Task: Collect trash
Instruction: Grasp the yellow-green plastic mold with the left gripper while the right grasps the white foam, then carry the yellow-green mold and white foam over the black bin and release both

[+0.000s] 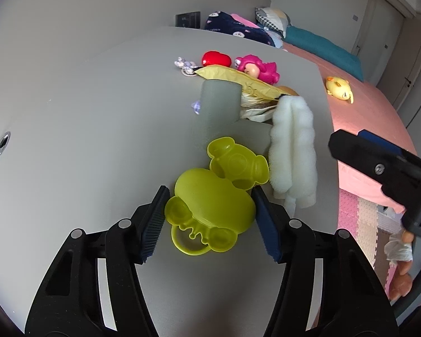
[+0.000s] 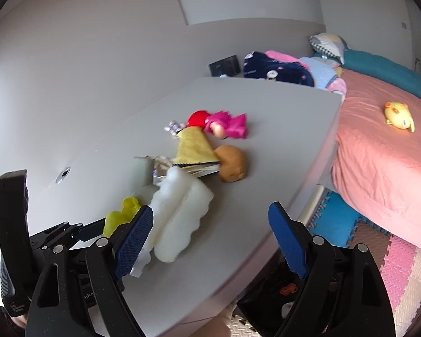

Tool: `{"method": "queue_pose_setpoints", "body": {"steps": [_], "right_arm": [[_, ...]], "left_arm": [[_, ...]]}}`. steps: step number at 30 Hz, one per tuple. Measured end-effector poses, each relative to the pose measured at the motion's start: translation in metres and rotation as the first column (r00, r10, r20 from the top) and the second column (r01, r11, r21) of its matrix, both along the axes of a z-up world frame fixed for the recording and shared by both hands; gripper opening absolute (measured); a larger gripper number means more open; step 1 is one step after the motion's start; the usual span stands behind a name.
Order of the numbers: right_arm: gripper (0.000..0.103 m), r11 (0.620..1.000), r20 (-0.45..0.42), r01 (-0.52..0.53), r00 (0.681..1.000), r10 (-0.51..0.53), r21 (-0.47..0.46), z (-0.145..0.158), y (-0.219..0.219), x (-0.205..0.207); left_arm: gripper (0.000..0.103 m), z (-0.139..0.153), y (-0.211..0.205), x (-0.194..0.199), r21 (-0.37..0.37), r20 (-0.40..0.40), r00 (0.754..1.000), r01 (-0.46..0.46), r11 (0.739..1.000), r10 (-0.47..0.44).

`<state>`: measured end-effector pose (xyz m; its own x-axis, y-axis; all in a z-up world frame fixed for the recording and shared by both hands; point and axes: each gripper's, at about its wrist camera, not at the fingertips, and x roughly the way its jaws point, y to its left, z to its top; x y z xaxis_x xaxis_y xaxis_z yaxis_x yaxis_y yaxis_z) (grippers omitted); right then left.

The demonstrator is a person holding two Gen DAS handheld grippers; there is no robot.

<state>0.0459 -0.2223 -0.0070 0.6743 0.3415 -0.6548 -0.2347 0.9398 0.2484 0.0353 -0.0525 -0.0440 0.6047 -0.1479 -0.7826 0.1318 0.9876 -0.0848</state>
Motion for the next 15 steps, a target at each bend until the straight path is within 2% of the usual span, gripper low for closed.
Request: {"method": "queue_pose_setpoints", "body": {"steps": [3, 8, 15], "right_arm": [[0.084, 1.0, -0.013, -0.02, 1.0, 0.02, -0.006, -0.005, 0.012, 0.004], [0.084, 1.0, -0.049, -0.029, 0.998, 0.029, 0.002, -0.015, 0.024, 0.012], [0.083, 1.0, -0.066, -0.017, 0.998, 0.017, -0.01, -0.029, 0.031, 0.019]], "left_arm": [[0.059, 0.0, 0.01, -0.002, 0.027, 0.004, 0.999, -0.051, 0.998, 0.051], [0.059, 0.002, 0.032, -0.003, 0.013, 0.006, 0.993, -0.117, 0.993, 0.117], [0.059, 0.004, 0.04, 0.0, -0.029, -0.007, 0.992, -0.13, 0.991, 0.13]]}}
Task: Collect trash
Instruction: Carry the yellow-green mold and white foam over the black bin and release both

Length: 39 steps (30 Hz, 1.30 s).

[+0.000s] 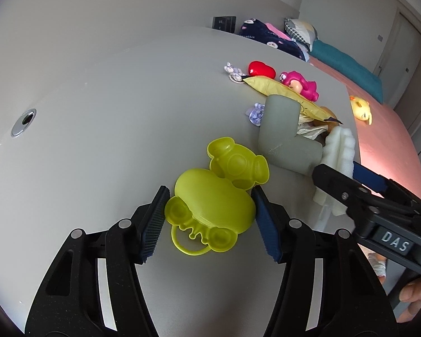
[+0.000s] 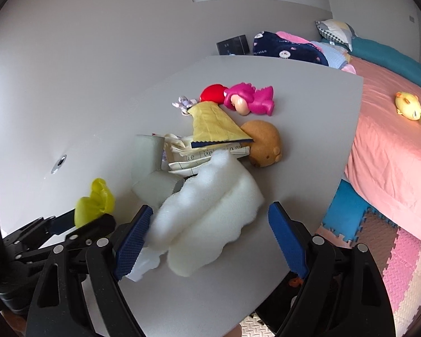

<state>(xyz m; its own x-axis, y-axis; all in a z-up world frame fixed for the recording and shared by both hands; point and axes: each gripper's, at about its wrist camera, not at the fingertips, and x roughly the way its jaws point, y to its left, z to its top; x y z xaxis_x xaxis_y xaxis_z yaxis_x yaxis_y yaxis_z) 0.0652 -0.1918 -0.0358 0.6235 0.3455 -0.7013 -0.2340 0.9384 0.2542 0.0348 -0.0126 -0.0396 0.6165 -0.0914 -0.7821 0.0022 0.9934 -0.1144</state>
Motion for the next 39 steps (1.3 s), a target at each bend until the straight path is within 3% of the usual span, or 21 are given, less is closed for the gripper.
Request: {"method": "queue_pose_setpoints", "body": {"steps": [6, 11, 15, 23, 30, 39], "right_arm": [[0.069, 0.999, 0.007, -0.032, 0.999, 0.032, -0.009, -0.001, 0.002, -0.001], [0.048, 0.998, -0.017, -0.063, 0.998, 0.064, 0.029, -0.001, 0.0, -0.003], [0.041, 0.996, -0.015, -0.081, 0.997, 0.082, 0.031, 0.001, -0.001, -0.008], [0.039, 0.996, 0.024, -0.075, 0.997, 0.074, 0.043, 0.02, -0.015, -0.021], [0.039, 0.997, 0.064, -0.042, 0.997, 0.038, 0.061, 0.037, -0.041, -0.029], [0.039, 0.996, 0.087, 0.024, 0.996, -0.032, 0.086, 0.045, -0.083, -0.04]], "left_arm": [[0.059, -0.001, -0.003, 0.0, 0.0, -0.006, 1.0, 0.009, 1.0, -0.009], [0.059, -0.001, -0.004, -0.001, -0.001, -0.004, 1.0, 0.012, 1.0, -0.012], [0.059, 0.002, -0.008, -0.002, -0.002, 0.0, 1.0, 0.028, 1.0, -0.028], [0.059, 0.011, -0.02, -0.01, 0.036, 0.02, 0.999, 0.049, 0.998, -0.049], [0.059, 0.022, -0.025, -0.019, 0.019, 0.046, 0.998, 0.037, 0.999, -0.038], [0.059, 0.03, -0.057, -0.018, 0.026, 0.053, 0.994, 0.09, 0.996, -0.091]]}}
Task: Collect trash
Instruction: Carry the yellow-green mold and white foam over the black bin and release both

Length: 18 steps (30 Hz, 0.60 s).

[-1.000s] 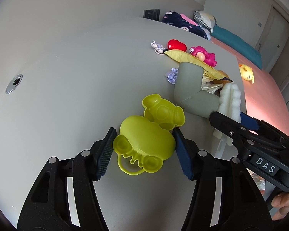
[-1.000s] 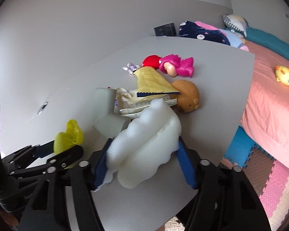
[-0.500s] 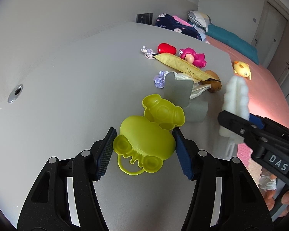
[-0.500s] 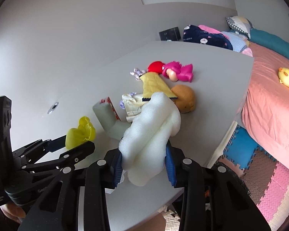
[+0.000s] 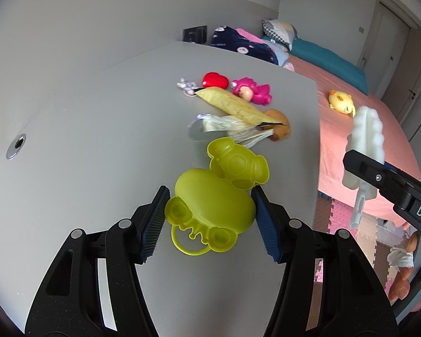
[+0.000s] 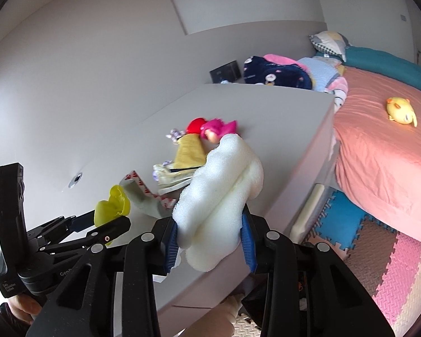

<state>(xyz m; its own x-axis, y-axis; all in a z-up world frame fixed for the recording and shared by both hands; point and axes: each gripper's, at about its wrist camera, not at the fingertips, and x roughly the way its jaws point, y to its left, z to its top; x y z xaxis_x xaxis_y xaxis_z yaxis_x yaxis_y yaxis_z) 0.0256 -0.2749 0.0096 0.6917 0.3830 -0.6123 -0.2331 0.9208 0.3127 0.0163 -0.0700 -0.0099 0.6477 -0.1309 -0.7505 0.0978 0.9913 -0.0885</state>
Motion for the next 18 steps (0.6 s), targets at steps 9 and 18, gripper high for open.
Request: {"method": "queue_pose_setpoints", "body": {"steps": [9, 18], "right_arm": [[0.039, 0.997, 0.006, 0.079, 0.997, -0.079, 0.007, 0.002, -0.042, -0.008], [0.04, 0.986, 0.013, 0.167, 0.986, -0.167, 0.002, 0.006, -0.085, -0.023]], "left_arm": [[0.059, 0.007, -0.037, 0.005, -0.001, 0.012, 0.997, 0.074, 0.997, -0.074], [0.059, 0.01, -0.083, 0.009, -0.002, 0.017, 0.985, 0.173, 0.985, -0.173]]}}
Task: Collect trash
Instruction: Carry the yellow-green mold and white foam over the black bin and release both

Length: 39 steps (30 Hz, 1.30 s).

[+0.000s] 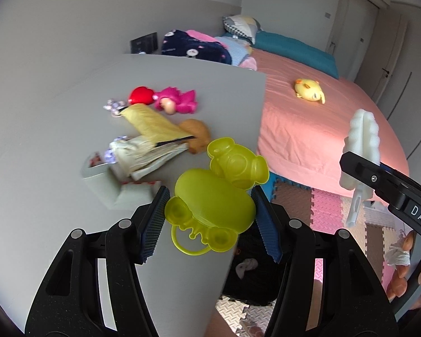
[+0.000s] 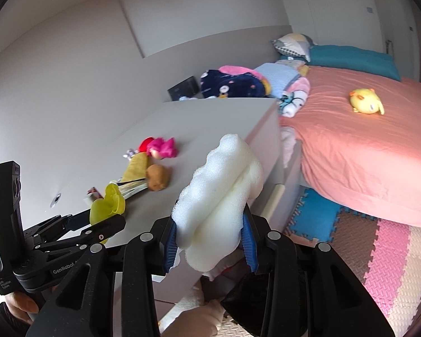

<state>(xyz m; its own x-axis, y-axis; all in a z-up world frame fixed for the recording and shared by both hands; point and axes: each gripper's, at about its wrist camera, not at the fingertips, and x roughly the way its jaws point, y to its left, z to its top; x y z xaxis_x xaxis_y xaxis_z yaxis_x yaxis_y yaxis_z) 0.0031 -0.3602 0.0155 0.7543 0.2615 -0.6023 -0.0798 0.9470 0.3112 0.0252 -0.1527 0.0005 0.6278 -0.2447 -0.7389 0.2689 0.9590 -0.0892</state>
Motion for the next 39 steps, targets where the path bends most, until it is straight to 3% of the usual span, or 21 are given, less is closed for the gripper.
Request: {"method": "queue_pose_setpoints", "body": {"steps": [15, 36, 39], "right_arm": [[0.04, 0.993, -0.014, 0.119, 0.993, -0.119, -0.002, -0.007, -0.055, -0.018], [0.041, 0.97, -0.036, 0.24, 0.97, -0.241, -0.033, -0.011, -0.1, -0.035], [0.046, 0.971, -0.063, 0.232, 0.97, -0.235, -0.052, -0.016, -0.099, -0.03]], "left_arm": [[0.059, -0.006, -0.065, 0.003, 0.02, -0.013, 0.989, 0.145, 0.989, -0.144], [0.059, -0.02, -0.122, -0.005, 0.041, -0.052, 0.957, 0.286, 0.957, -0.284], [0.059, -0.027, -0.124, -0.005, 0.048, -0.072, 0.955, 0.29, 0.956, -0.286]]}}
